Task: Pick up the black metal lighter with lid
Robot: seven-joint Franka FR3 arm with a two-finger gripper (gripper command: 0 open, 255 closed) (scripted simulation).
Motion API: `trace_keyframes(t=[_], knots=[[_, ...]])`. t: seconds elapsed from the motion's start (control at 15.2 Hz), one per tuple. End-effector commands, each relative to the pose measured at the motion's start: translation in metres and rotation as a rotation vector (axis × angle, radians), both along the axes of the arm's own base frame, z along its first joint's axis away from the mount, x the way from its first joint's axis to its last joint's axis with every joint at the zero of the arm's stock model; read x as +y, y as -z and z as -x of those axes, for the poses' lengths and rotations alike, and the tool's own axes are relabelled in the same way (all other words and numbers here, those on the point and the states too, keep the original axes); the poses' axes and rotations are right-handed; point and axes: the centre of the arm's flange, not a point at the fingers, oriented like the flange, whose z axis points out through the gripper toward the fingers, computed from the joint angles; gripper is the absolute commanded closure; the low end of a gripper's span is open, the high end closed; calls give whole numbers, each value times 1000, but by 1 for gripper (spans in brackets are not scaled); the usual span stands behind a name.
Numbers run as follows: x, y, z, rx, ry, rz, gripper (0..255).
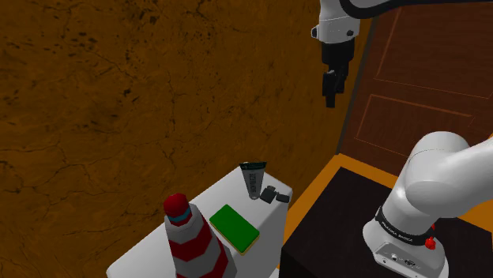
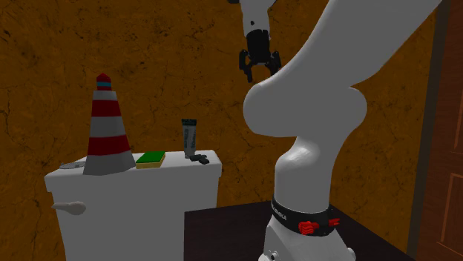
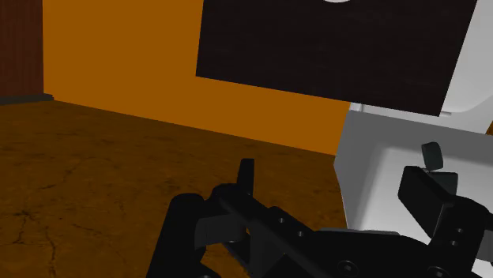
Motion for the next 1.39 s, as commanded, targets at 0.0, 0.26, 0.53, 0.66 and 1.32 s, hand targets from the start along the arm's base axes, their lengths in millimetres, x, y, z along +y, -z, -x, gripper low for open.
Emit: trace_keyframes(t=[0.0,0.26,0.53,0.66,1.32], knots=[[0,0,0,0,0,0,0],[33,39,3,-44,3,-9,0],[67,77,5,-89,6,-18,0],[84,96,5,-111,7,-23,0],[171,190,-1,-222,15,-46,0]])
